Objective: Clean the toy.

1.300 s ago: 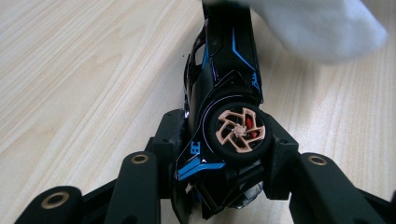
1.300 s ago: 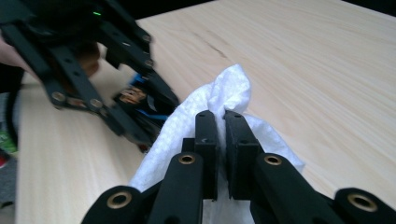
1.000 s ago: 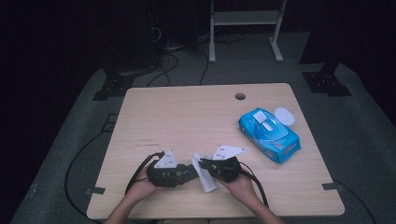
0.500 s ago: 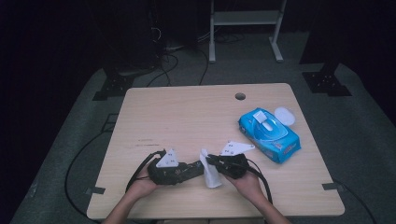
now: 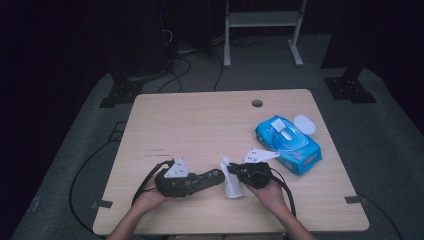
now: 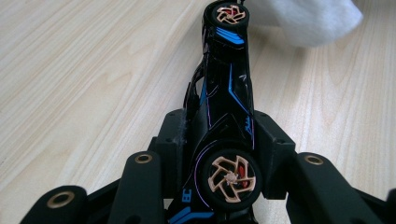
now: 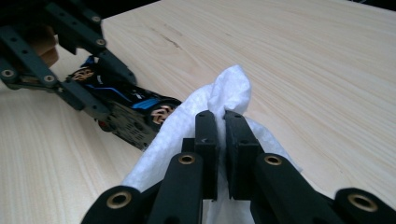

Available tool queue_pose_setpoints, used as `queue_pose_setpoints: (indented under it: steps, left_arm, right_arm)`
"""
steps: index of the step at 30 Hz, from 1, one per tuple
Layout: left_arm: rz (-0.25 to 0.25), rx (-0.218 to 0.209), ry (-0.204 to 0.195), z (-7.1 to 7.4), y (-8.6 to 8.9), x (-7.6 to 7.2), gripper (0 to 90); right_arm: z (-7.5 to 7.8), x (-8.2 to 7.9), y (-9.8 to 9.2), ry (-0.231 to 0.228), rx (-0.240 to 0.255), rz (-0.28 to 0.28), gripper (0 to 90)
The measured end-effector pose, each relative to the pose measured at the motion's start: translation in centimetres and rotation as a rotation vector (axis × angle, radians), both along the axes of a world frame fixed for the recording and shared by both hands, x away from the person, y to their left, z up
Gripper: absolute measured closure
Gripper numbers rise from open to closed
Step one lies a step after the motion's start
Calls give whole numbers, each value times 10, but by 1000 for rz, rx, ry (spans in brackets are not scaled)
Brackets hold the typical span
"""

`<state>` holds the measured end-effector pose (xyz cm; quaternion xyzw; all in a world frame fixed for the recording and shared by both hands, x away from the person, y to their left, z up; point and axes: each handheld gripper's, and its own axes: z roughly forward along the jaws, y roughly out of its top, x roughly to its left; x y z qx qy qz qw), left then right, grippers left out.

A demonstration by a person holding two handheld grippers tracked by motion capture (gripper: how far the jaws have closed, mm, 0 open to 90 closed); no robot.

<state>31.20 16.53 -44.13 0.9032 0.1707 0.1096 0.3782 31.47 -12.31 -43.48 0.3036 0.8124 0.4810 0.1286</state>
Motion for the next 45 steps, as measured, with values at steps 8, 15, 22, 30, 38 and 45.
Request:
queue_pose_setpoints:
  steps: [8,15,22,30,38,45]
  left_arm:
    - [-15,19,17,10,-19,7,556]
    - [-25,97,42,12,-44,16,532]
    - [-48,168,45,11,-55,22,583]
    - [-33,165,55,11,-46,24,584]
    - [-28,238,76,8,-60,27,535]
    - [-29,277,60,8,-65,24,576]
  right_arm:
    - [3,-2,-2,-2,4,7,841]
    - [1,-4,-12,5,13,-1,841]
    - [-2,-3,-15,17,22,-7,841]
    - [-3,-1,-15,28,38,-9,840]
    - [-4,0,-15,38,48,-7,839]
    - [-6,1,-14,46,53,-3,837]
